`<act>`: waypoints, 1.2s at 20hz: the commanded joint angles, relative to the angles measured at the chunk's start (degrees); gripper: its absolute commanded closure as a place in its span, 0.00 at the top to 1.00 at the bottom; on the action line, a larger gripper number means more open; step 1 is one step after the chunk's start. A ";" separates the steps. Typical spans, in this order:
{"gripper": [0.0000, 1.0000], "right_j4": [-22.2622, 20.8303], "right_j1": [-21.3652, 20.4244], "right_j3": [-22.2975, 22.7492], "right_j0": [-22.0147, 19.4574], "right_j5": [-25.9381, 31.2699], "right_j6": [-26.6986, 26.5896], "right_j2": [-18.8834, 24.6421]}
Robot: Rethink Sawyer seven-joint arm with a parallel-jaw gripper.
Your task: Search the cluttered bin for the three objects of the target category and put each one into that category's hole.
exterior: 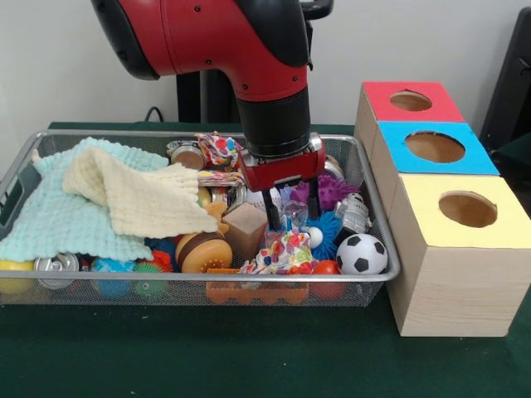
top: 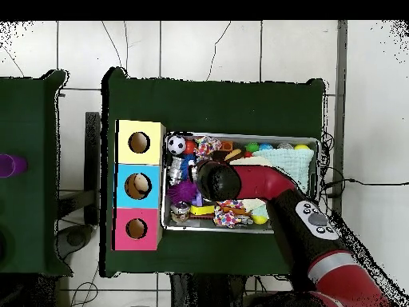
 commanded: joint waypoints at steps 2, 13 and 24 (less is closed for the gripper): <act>1.00 -2.43 4.19 -3.66 -0.66 -2.41 2.51 -0.40; 1.00 -2.57 4.41 -5.12 -0.07 -1.35 2.29 -1.17; 0.00 -1.98 4.51 -5.19 -0.14 0.39 1.97 -1.28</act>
